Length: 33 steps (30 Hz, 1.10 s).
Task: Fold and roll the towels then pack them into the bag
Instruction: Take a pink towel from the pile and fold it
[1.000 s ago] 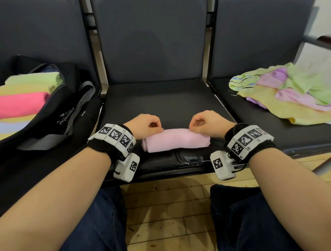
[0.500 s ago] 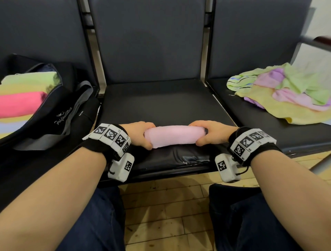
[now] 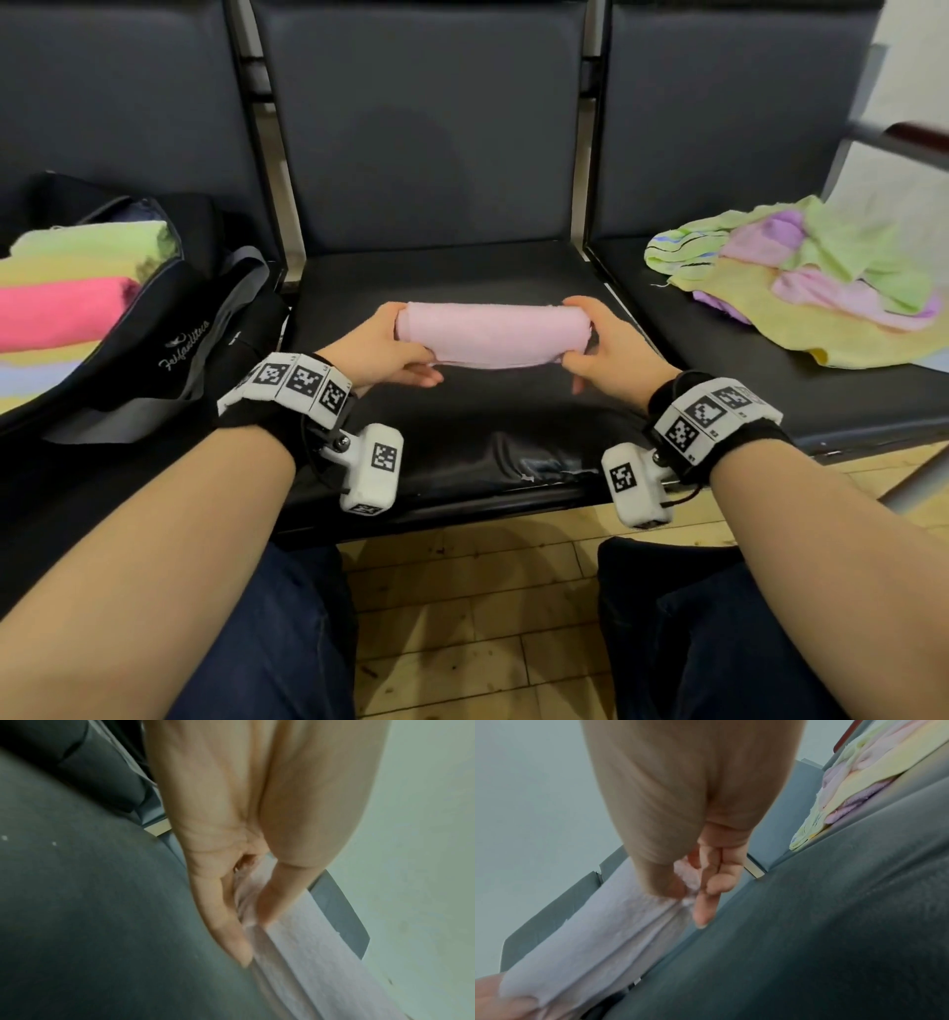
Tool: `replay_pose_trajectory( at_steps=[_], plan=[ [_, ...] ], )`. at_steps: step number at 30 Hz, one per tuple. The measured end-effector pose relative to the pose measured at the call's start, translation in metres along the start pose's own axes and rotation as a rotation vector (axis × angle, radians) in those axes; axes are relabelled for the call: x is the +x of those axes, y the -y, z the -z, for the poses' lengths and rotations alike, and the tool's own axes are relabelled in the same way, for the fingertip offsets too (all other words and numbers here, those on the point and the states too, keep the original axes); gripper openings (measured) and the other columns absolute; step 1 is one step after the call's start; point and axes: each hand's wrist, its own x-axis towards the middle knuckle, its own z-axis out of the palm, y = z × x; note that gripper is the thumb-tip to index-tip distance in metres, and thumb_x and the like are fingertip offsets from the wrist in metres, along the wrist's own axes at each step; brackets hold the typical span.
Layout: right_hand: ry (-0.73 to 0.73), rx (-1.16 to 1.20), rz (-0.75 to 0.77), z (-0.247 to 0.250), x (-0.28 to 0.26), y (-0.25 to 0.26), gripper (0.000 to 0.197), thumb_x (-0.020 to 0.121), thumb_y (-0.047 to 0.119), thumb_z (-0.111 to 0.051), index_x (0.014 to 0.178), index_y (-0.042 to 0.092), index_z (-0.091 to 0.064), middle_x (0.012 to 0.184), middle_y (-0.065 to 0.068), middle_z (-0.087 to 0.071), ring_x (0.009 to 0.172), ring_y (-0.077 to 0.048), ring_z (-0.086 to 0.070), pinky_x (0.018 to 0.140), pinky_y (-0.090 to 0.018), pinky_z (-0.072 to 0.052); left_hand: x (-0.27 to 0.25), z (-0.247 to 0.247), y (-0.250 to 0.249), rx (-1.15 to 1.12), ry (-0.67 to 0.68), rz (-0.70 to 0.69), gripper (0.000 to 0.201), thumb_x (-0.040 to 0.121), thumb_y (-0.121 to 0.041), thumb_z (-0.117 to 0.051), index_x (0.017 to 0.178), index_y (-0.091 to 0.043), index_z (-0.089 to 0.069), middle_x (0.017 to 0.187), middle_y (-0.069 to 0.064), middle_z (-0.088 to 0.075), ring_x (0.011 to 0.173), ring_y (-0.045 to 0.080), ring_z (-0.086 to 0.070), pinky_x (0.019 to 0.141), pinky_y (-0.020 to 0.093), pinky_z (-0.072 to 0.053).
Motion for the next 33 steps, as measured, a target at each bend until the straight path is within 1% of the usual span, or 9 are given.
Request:
replay_pose_trajectory(
  at_steps=[4,10,12,16,21,25,27,31,33],
  plan=[
    [-0.099,0.219,0.022,0.001,0.004,-0.001,0.054,0.076,-0.011,-0.063,0.119,0.02,-0.05,0.113,0.001,-0.055,0.103,-0.025,-0.061,0.083,-0.035,-0.055,0.004,-0.003,0.0,-0.165,-0.099,-0.017,0.057,0.078,0.019,-0.051,0.12,-0.018,-0.041,0.123,0.009,-0.042,0.103,0.026,-0.057,0.085,0.04,-0.055],
    [-0.027,0.63,-0.175,0.001,0.003,0.006,0.029,0.076,0.008,-0.06,0.103,0.017,-0.053,0.115,-0.005,-0.051,0.102,-0.025,-0.056,0.076,-0.037,-0.056,0.007,-0.003,-0.003,-0.372,-0.127,0.101,0.022,0.091,-0.02,-0.054,0.112,-0.014,-0.056,0.121,0.012,-0.058,0.1,0.024,-0.06,0.064,0.034,-0.054],
    [-0.074,0.618,-0.217,0.0,0.003,0.008,0.008,0.09,0.017,-0.057,0.098,0.016,-0.055,0.107,-0.004,-0.055,0.097,-0.022,-0.056,0.07,-0.032,-0.053,0.008,-0.004,-0.001,-0.296,-0.176,0.088,0.003,0.095,-0.02,-0.055,0.098,-0.018,-0.054,0.118,0.011,-0.057,0.103,0.025,-0.058,0.065,0.038,-0.053],
    [-0.1,0.541,-0.223,0.001,0.004,0.003,0.005,0.09,0.014,-0.063,0.087,0.012,-0.06,0.096,-0.007,-0.06,0.09,-0.023,-0.058,0.07,-0.035,-0.052,0.013,0.004,0.006,-0.243,-0.132,0.098,0.027,0.086,-0.008,-0.065,0.11,-0.01,-0.053,0.118,0.014,-0.056,0.104,0.028,-0.06,0.069,0.042,-0.055],
    [0.023,0.483,-0.192,0.003,0.005,-0.005,0.028,0.081,0.003,-0.071,0.102,0.016,-0.057,0.116,-0.009,-0.058,0.106,-0.025,-0.06,0.088,-0.044,-0.053,0.011,0.009,0.005,-0.144,-0.019,0.204,0.034,0.081,0.003,-0.062,0.115,0.006,-0.059,0.118,0.02,-0.063,0.109,0.031,-0.061,0.089,0.041,-0.051],
    [0.125,0.307,-0.179,0.002,0.003,-0.007,0.031,0.08,0.0,-0.071,0.107,0.012,-0.063,0.111,-0.006,-0.061,0.106,-0.021,-0.058,0.084,-0.028,-0.051,0.009,0.008,0.007,0.049,0.041,0.235,0.022,0.08,-0.003,-0.067,0.102,0.0,-0.066,0.115,0.019,-0.065,0.108,0.03,-0.061,0.098,0.042,-0.048],
    [0.182,0.259,-0.189,0.002,0.002,-0.008,0.028,0.079,-0.003,-0.07,0.104,0.01,-0.066,0.109,-0.009,-0.064,0.103,-0.022,-0.06,0.089,-0.032,-0.051,0.009,0.009,0.009,0.201,0.098,0.226,0.026,0.073,-0.015,-0.075,0.098,-0.009,-0.07,0.115,0.017,-0.067,0.106,0.029,-0.061,0.101,0.046,-0.045],
    [0.223,0.225,-0.194,0.004,-0.001,-0.007,0.028,0.079,-0.006,-0.07,0.105,0.003,-0.069,0.1,-0.01,-0.069,0.09,-0.018,-0.065,0.087,-0.029,-0.054,0.006,0.009,0.01,0.273,0.092,0.173,0.019,0.077,-0.018,-0.077,0.095,-0.015,-0.072,0.11,0.015,-0.069,0.098,0.024,-0.062,0.095,0.043,-0.049],
    [0.187,0.229,-0.172,0.006,-0.001,-0.003,0.029,0.078,-0.006,-0.071,0.106,0.001,-0.069,0.095,-0.009,-0.07,0.084,-0.015,-0.065,0.08,-0.024,-0.055,0.005,0.01,0.007,0.22,0.042,0.132,0.016,0.076,-0.018,-0.079,0.09,-0.015,-0.073,0.101,0.015,-0.071,0.086,0.019,-0.063,0.08,0.035,-0.051]
  ],
)
